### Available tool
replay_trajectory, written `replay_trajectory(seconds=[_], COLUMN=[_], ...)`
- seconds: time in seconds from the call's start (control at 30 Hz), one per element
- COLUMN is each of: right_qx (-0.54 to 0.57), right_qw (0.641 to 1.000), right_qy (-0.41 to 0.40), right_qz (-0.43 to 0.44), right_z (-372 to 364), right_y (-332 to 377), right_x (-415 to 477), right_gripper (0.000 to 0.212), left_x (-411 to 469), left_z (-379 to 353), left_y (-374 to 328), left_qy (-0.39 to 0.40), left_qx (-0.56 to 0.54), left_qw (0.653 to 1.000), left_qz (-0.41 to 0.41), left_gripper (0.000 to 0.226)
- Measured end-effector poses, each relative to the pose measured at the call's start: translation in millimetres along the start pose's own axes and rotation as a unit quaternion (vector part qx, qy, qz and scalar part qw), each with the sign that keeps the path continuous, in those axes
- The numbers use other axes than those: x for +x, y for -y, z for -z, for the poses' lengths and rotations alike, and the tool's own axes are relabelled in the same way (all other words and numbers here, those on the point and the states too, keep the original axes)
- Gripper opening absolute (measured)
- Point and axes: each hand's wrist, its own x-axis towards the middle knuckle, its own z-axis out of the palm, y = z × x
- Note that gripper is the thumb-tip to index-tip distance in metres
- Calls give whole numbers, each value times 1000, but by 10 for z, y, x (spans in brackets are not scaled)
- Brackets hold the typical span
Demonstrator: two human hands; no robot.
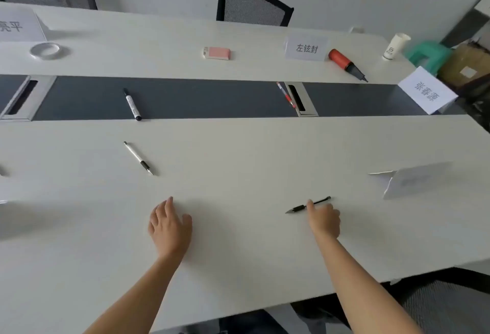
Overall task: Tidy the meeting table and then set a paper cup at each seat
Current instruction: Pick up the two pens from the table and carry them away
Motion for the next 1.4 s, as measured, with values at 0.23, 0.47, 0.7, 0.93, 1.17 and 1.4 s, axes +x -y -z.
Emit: replay_trajectory(seconds=[0.23,0.47,0.7,0.93,1.17,1.4], right_qx=[-76,-1,14,-73,-151,-127], right_qw=[993,975,953,956,959,954], right_qy=[-13,56,82,9,-15,33], right_qz=[93,215,290,283,240,269], right_z=[-156,-248,-300,-554,-753,-836], right_y=[272,1015,2135,2912,3084,2979], right_x=[501,1073,1890,2648,2905,2358], right_gripper=[28,10,12,6,26,33], left_x=[215,547,665,759,764,757], left_z=[-162,-272,-410,-442,-436,-400], left_y=[-153,-456,-515,-518,-545,-576], left_qy=[-95,-164,-134,-100,-94,-95], left_qx=[-11,-48,60,118,130,115], left_qw=[989,952,944,929,923,927], left_qz=[116,252,294,336,349,344], left_gripper=[59,63,66,73,86,86])
